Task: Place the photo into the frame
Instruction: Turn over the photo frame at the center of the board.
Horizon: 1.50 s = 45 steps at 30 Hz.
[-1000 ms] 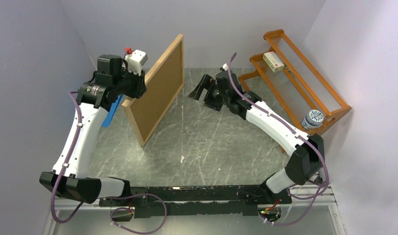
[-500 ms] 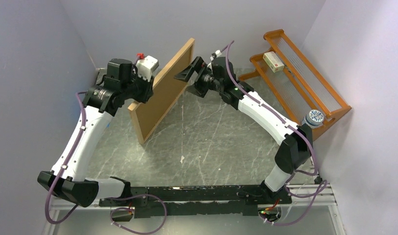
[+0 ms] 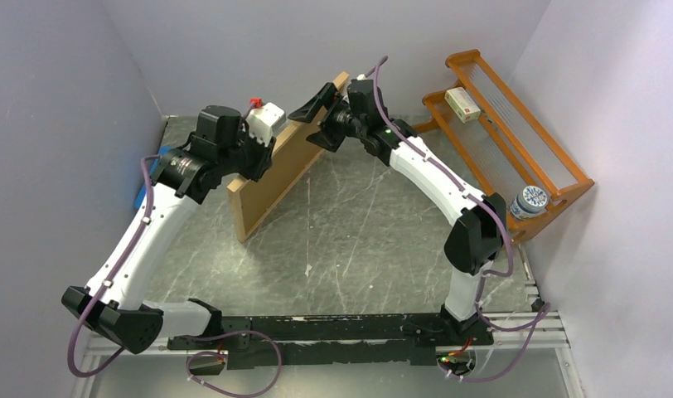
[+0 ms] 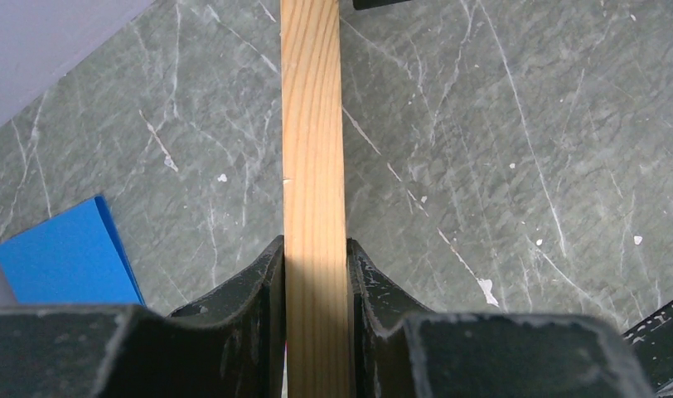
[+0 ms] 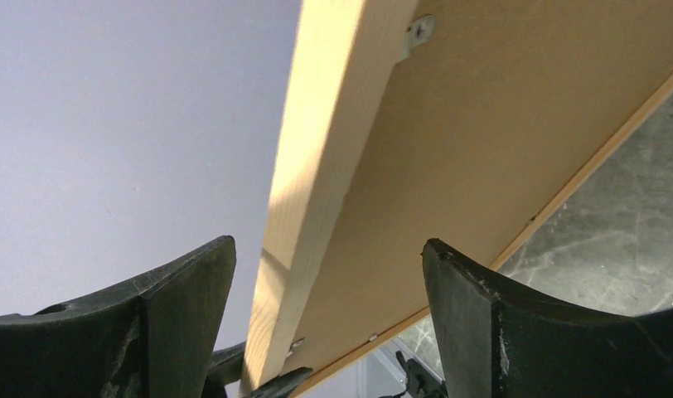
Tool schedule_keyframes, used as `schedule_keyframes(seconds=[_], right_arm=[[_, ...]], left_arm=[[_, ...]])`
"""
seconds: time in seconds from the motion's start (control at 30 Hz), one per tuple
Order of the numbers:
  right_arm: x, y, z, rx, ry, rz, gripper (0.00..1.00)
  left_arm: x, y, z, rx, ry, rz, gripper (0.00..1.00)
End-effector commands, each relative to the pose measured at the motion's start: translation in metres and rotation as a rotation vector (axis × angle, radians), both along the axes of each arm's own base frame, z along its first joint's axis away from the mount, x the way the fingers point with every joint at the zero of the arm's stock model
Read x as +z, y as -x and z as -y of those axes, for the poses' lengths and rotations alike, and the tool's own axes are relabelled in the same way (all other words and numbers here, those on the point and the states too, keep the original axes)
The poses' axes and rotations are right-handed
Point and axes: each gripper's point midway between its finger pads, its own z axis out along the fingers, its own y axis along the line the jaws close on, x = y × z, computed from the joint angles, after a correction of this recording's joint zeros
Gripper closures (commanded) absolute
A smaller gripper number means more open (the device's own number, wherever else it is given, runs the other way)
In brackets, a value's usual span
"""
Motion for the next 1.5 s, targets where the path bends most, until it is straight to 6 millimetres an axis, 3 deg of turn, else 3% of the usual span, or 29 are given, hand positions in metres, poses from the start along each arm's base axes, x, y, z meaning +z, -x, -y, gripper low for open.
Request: schedule_keyframes(seconds=[0.0, 0.1, 0.27, 0.33, 0.53, 0.7, 0.87, 1.1, 1.27, 1.47], right_arm=[[0.007, 0.002, 0.006, -0.005, 0.009, -0.038, 0.16], [0.002, 0.006, 0.013, -0.015, 0.023, -0.054, 0.18], [-0.007, 0.016, 0.033, -0.031, 0.047, -0.067, 0.21], [-0.009, 0.02, 0.044, -0.038, 0.047, -0.067, 0.22], [-0.018, 0.042, 0.076, -0.047, 0.06, -0.054, 0.24], [-0.043, 0.064, 0.105, -0.013, 0.078, -0.037, 0.23], [-0.075, 0.086, 0.117, 0.066, 0.05, 0.016, 0.2], [-0.123, 0.1, 0.133, 0.039, 0.087, 0.106, 0.13], [-0.165, 0.105, 0.147, -0.022, 0.118, 0.095, 0.11], [-0.211, 0.111, 0.158, -0.044, 0.086, 0.027, 0.09]], left_arm=[[-0.001, 0.02, 0.024, -0.122, 0.063, -0.037, 0.67], [-0.005, 0.024, 0.029, -0.155, 0.079, -0.046, 0.56], [-0.008, 0.041, 0.047, -0.274, 0.141, -0.089, 0.26], [-0.006, 0.051, 0.057, -0.338, 0.184, -0.107, 0.2], [0.015, 0.072, 0.086, -0.484, 0.364, -0.125, 0.12], [0.019, 0.071, 0.094, -0.442, 0.467, -0.16, 0.11], [-0.006, 0.044, 0.083, -0.209, 0.48, -0.195, 0.11], [-0.055, -0.021, 0.036, 0.272, 0.367, -0.196, 0.08], [-0.094, -0.063, 0.025, 0.403, 0.364, -0.32, 0.1], [-0.147, -0.094, 0.003, 0.521, 0.42, -0.482, 0.14]])
